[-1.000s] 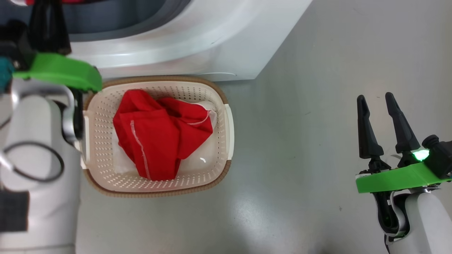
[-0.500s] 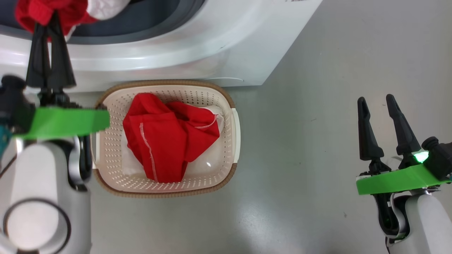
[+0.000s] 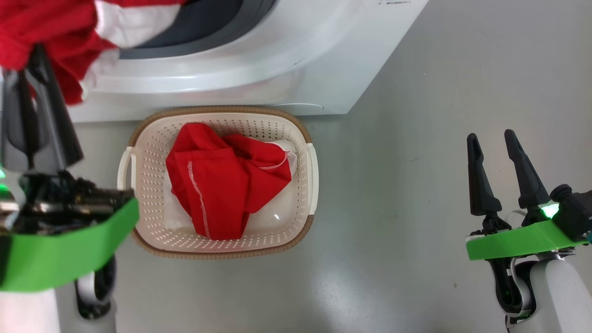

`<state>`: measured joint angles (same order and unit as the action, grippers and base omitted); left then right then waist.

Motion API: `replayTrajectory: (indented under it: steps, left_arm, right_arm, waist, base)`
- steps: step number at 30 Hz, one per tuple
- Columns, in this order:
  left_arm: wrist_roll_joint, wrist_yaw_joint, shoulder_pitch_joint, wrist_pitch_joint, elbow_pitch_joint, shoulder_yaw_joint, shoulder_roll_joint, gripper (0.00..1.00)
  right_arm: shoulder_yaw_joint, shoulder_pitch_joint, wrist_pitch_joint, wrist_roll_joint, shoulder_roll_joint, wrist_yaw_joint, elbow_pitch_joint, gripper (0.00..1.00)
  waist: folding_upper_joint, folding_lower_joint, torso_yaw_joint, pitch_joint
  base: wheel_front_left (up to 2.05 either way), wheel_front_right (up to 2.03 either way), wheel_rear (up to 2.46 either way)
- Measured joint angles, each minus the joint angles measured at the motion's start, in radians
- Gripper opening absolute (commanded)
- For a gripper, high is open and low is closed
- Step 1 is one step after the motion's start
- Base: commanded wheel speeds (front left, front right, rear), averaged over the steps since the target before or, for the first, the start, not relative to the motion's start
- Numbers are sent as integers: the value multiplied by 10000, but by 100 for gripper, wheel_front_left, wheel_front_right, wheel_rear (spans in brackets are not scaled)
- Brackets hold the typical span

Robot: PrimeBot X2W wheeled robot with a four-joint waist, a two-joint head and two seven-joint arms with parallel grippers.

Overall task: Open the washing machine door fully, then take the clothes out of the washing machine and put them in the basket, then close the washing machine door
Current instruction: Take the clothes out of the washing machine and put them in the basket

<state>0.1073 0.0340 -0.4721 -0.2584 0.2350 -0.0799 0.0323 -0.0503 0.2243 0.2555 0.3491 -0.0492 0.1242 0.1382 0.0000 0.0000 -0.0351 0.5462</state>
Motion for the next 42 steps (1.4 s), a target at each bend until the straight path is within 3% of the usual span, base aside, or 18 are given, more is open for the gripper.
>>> replayTrajectory:
  steps: [5, 11, 15, 22, 34, 38, 40, 42]
  left_arm:
    - [240, -115, 493, 0, -247, 290, 0, 0]
    - [414, -115, 766, 2, -1910, 596, 2, 0]
    - [456, -71, 765, 2, -3173, 863, 2, 13]
    - [464, 144, 239, 4, -5283, 930, 2, 25]
    - [146, 382, -1789, 4, -8598, 819, -17, 56]
    - [136, 382, -2494, 4, -9455, 763, -35, 58]
    - [61, 384, -2775, 4, -9844, 694, -67, 69]
    - [59, 387, -3030, 4, -10216, 614, -86, 87]
  right_arm:
    - [15, 1, -2, -2, 0, 0, -2, 100]
    - [56, 5, -2, 0, -2, 0, -2, 100]
    - [58, 20, -2, 4, 0, 0, -15, 100]
    - [75, 132, -2, 29, -2, 0, -56, 100]
    - [140, 521, 0, 203, -4, 0, -142, 100]
    - [138, 605, -2, 203, -4, 0, -151, 100]
    - [138, 721, 0, 203, -4, 0, -167, 100]
    - [138, 744, 0, 203, -6, 0, -176, 100]
  waist:
    - [1, 0, -4, 2]
    - [0, 0, -49, 110]
    - [0, 0, -84, 266]
    - [0, 0, -140, 555]
    - [0, 0, -289, 1262]
    - [0, 0, -330, 1480]
    - [0, 0, -347, 1570]
    - [0, 0, -358, 1642]
  base:
    - [0, 0, 0]
    - [0, 0, 0]
    - [0, 0, 0]
    - [0, 0, 0]
    - [0, 0, 0]
    - [0, 0, 0]
    - [0, 0, 0]
    - [0, 0, 0]
